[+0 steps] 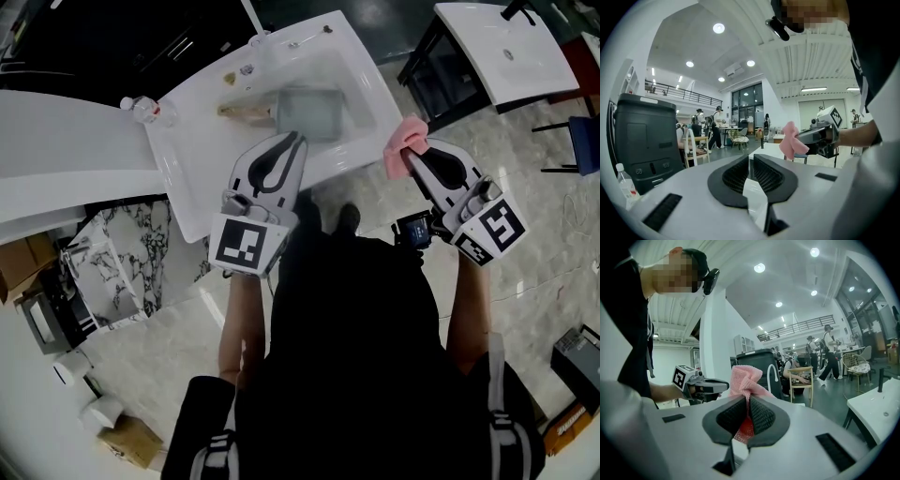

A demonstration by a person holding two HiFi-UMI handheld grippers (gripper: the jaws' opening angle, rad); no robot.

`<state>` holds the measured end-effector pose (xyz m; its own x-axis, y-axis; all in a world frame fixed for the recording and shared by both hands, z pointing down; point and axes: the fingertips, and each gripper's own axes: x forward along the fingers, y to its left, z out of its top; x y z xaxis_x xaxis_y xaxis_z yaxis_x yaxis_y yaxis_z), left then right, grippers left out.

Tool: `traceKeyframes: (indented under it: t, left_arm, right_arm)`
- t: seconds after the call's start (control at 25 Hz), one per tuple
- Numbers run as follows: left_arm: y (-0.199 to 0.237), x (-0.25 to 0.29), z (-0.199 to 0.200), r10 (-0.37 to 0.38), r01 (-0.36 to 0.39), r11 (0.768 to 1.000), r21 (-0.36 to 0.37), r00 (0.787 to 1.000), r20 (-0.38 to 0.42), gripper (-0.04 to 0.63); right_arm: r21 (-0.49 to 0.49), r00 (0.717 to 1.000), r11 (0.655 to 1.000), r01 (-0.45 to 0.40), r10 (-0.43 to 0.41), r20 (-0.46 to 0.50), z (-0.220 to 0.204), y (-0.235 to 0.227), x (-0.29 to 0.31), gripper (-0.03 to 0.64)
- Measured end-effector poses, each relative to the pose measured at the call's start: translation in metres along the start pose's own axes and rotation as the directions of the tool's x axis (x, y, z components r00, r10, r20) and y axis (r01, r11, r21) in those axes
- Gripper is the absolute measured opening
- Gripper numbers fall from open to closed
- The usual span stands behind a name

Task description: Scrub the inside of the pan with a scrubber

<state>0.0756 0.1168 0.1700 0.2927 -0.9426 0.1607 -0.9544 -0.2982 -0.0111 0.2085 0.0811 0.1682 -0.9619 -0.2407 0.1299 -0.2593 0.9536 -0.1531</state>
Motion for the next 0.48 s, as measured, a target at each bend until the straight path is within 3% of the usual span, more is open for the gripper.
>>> traceKeyframes:
  t: [0.48]
  left_arm:
    - [-0.0073, -0.0027, -0.0007, -0.011, 0.011, 1.000, 0.011, 1.000, -0.008, 0.058]
  right_arm:
    - [-0.016, 1.000, 1.000, -0.005, 0.005, -0.009, -0.0003, 0.0056, -0.0031, 0.034]
